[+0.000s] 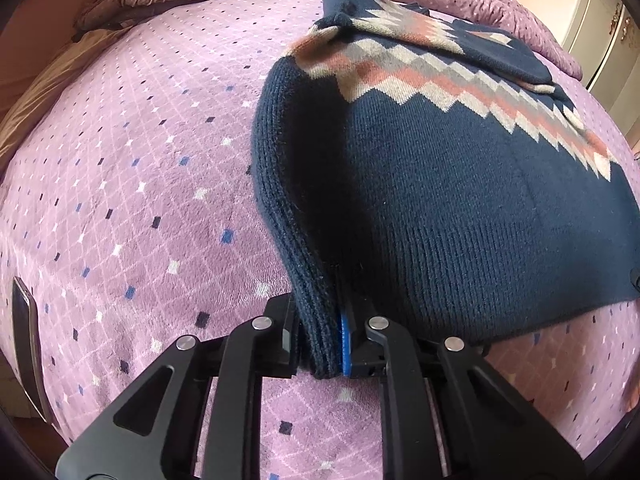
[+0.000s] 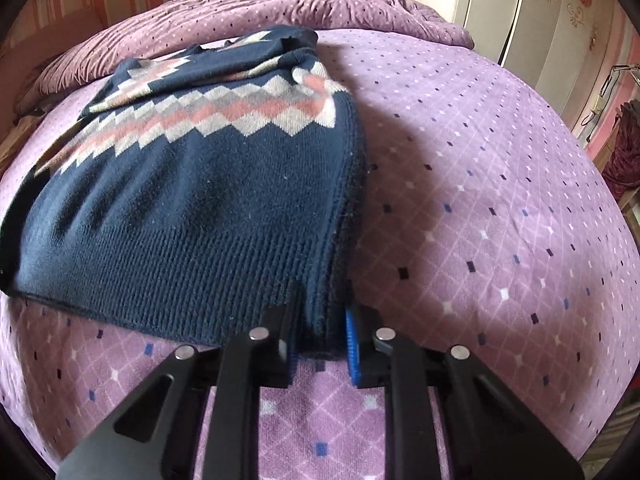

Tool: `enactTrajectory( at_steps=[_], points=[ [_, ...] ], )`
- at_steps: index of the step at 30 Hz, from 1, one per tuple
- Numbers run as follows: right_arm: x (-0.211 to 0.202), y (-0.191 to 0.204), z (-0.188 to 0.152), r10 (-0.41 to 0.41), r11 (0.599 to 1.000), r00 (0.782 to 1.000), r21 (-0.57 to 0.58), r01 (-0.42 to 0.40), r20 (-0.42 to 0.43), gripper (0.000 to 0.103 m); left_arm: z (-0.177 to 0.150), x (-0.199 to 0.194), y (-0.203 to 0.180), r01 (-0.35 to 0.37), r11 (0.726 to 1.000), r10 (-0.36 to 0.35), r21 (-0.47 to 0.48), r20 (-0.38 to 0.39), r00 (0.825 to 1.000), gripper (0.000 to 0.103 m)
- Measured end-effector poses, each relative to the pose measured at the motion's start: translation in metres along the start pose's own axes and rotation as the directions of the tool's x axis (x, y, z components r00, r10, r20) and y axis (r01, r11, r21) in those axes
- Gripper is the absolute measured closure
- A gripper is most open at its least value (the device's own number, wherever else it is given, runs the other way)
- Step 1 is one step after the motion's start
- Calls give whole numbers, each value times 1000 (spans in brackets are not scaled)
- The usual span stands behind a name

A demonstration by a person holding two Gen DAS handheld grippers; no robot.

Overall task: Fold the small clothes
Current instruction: 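Close the left gripper on the hem corner while the right gripper grasps the hem, then lift the hem with both grippers and fold it over toward the collar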

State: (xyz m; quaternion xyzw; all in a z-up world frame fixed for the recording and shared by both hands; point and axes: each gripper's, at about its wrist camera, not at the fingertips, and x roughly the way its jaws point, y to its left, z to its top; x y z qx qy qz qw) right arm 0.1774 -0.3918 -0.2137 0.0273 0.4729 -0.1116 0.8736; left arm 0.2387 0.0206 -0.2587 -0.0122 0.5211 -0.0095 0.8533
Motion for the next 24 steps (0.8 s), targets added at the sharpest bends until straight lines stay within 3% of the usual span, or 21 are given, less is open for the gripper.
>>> enactTrajectory(
  at_steps=[14, 21, 24],
  points=[
    [6, -6, 0, 16, 999, 999, 49, -14, -32, 84, -1, 3, 2, 23, 1000, -23, 19, 2, 1000, 90],
    [7, 2, 0, -8, 1000, 1000, -11, 8, -22, 91, -2, 3, 13, 98, 995, -98, -28, 22, 995, 90],
    [8, 5, 2, -14, 999, 1000, -43, 13, -25, 93, -6, 1, 9, 81, 997, -81, 12, 36, 996, 89]
  ],
)
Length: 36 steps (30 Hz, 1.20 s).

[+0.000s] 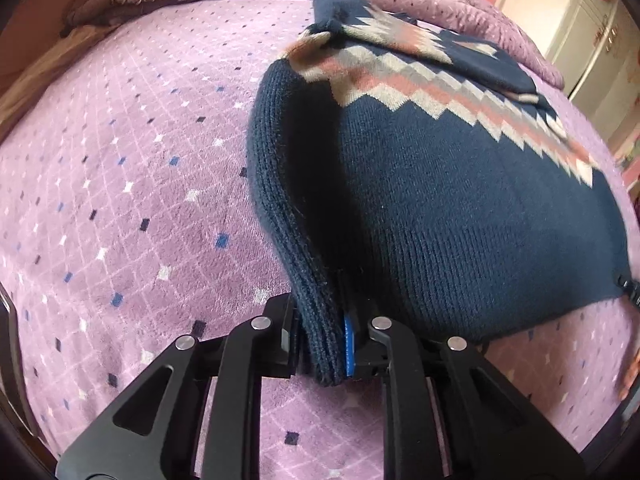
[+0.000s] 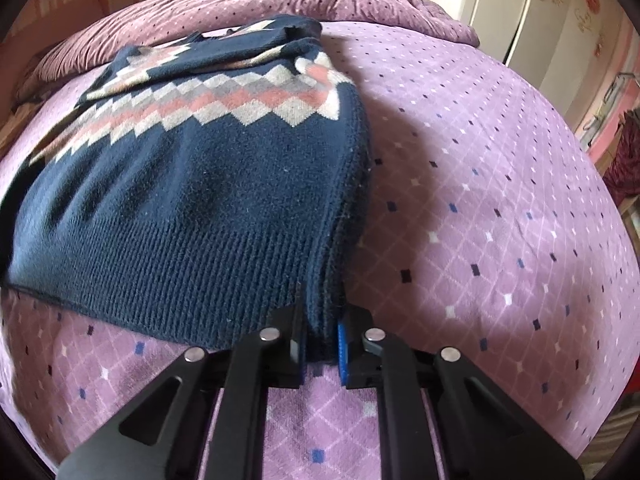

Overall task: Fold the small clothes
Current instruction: 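Lift the hem with both grippers and fold it over toward the collar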

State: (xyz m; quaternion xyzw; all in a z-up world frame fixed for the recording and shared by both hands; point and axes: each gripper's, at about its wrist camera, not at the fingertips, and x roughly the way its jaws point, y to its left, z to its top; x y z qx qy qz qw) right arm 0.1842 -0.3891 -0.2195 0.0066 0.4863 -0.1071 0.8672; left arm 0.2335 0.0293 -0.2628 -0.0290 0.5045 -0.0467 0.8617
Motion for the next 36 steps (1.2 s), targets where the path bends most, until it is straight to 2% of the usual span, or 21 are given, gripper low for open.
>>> enactTrajectory(
  at_steps=[2, 8, 13, 16, 25, 30, 36],
  points=[
    [1, -1, 1, 5, 1000, 1000, -12, -5, -5, 93, 3, 1, -4, -19, 1000, 20, 17, -20, 1000, 89],
    [4, 0, 4, 3, 1000, 1000, -26, -3, -6, 94, 11, 3, 0, -5, 1000, 3, -27, -58, 998, 88],
    [0, -3, 4, 21, 999, 1000, -26, -20, 24, 95, 15, -1, 5, 33, 999, -35, -35, -58, 998, 89],
    [-8, -5, 5, 21, 999, 998, -31, -19, 62, 95, 17, -6, 8, 42, 999, -43, -11, -45, 998, 94],
    [-32, -6, 32, 50, 997, 984, -64, -40, 171, 95, 52, -36, 2, 50, 998, -53, 37, 98, 994, 94],
    [-34, 1, 55, 50, 995, 976, -92, -31, 213, 95, 76, -35, -9, 17, 998, -27, 65, 157, 987, 94],
    [-34, 11, 90, 54, 994, 961, -109, -25, 270, 95, 104, -30, -18, 17, 998, -30, 61, 218, 975, 94]
  ],
)
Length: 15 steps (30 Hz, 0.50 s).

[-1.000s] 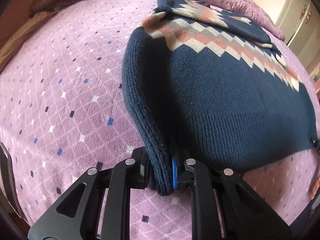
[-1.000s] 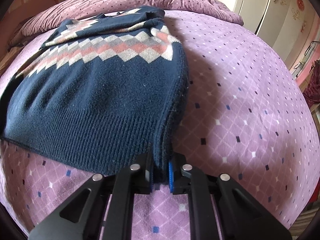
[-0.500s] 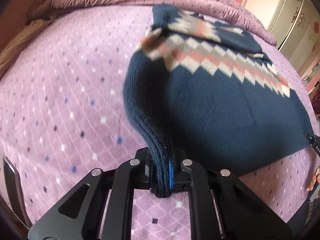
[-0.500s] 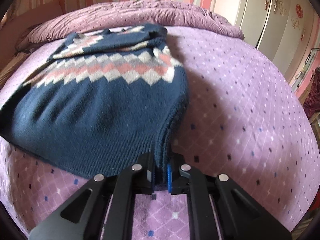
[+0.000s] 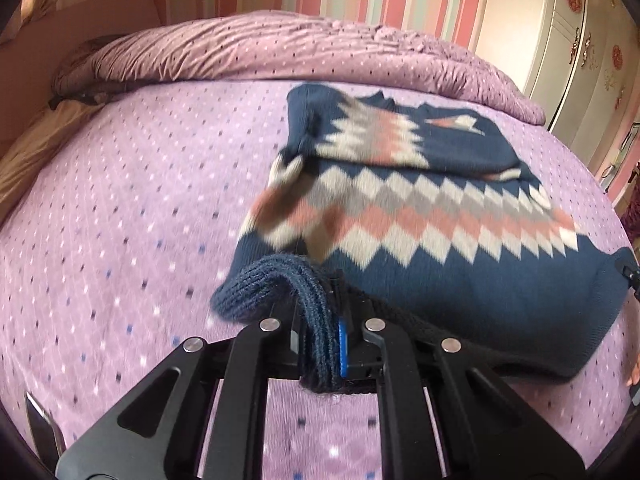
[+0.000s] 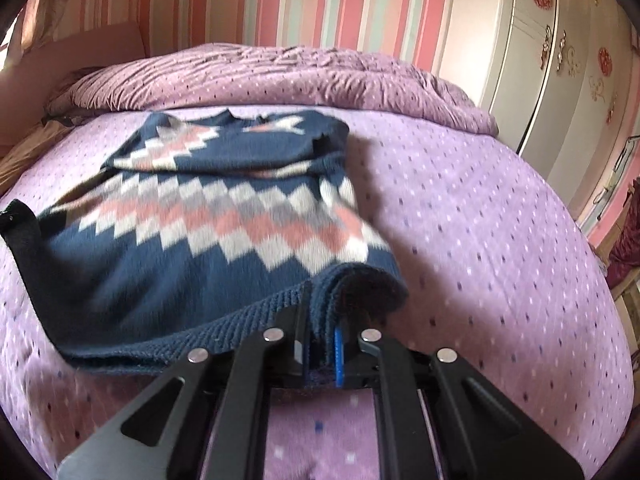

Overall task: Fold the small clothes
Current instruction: 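Lift the hem with both grippers and fold it over toward the collar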

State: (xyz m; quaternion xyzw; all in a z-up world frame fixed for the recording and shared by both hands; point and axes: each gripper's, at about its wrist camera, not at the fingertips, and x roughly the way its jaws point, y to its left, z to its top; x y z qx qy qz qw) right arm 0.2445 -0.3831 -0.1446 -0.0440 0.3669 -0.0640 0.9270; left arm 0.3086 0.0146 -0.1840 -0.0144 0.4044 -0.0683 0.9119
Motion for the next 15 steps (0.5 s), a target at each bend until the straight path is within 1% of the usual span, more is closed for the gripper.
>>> enactTrajectory(
  at_steps=[3, 8, 11, 15],
  points=[
    [12, 2, 18, -20, 1000, 1000, -14, 20, 23, 95, 17, 12, 1, -19, 1000, 20, -4, 35, 999, 94],
    [37, -5, 50, -43, 999, 997, 31, 41, 58, 95, 45, 38, 7, -44, 999, 45, -28, 56, 997, 94],
    [58, -4, 69, -52, 998, 997, 27, 51, 64, 95, 66, 53, 6, -65, 998, 65, -11, 78, 995, 94],
    [93, 1, 104, -69, 998, 994, 11, 68, 82, 95, 100, 74, 3, -83, 996, 81, 15, 110, 991, 94]
  ],
)
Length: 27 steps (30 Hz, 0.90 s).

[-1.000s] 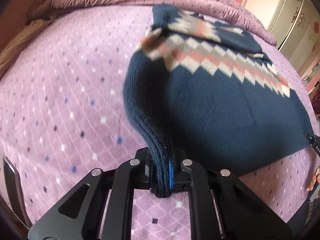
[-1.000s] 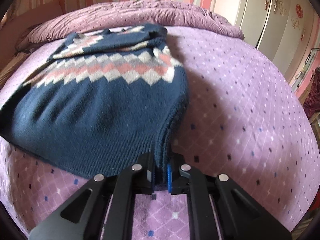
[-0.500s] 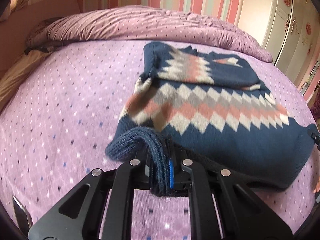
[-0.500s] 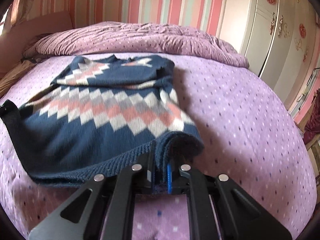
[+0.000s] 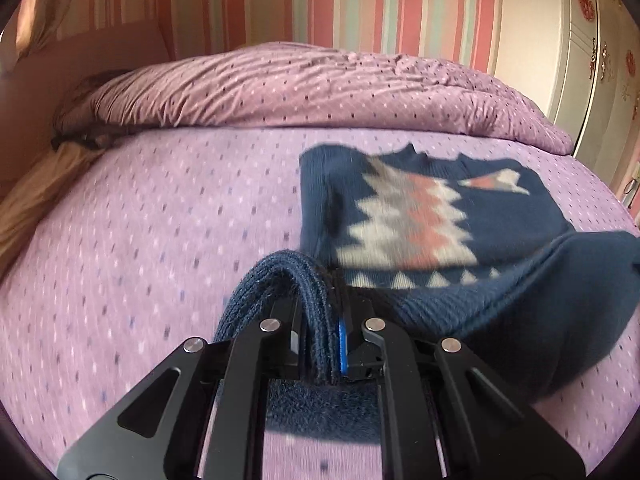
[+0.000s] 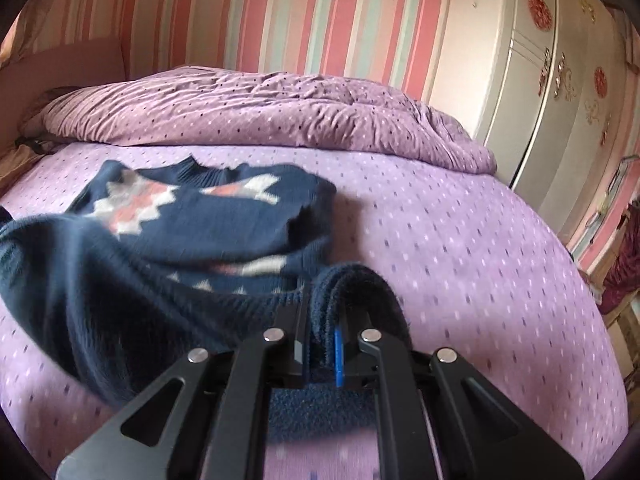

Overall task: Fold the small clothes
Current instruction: 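Lift the hem with both grippers and fold it over toward the collar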

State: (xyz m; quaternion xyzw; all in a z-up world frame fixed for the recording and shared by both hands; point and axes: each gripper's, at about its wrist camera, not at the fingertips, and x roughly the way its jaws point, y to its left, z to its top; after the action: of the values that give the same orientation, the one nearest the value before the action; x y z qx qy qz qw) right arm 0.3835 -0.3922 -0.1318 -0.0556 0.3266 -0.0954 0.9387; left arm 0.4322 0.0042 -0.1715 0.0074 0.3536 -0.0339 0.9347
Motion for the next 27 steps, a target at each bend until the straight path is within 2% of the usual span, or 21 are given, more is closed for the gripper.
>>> enactTrajectory(
  at_steps=[6, 17, 22, 27],
  points=[
    [59, 1, 47, 2, 1000, 1000, 0, -2, 19, 95, 50, 42, -12, -26, 999, 25, 47, 38, 999, 93],
    [164, -6, 116, 4, 1000, 1000, 11, -4, 7, 95, 127, 122, -6, -23, 1000, 22, 18, 44, 999, 93],
    [207, -6, 131, 12, 997, 999, 72, -9, -46, 95, 144, 165, -10, -35, 999, 35, 42, -2, 999, 93],
    [238, -3, 129, 5, 997, 995, 75, 3, -98, 95, 136, 200, -8, -49, 998, 51, 36, -51, 997, 93]
  ],
)
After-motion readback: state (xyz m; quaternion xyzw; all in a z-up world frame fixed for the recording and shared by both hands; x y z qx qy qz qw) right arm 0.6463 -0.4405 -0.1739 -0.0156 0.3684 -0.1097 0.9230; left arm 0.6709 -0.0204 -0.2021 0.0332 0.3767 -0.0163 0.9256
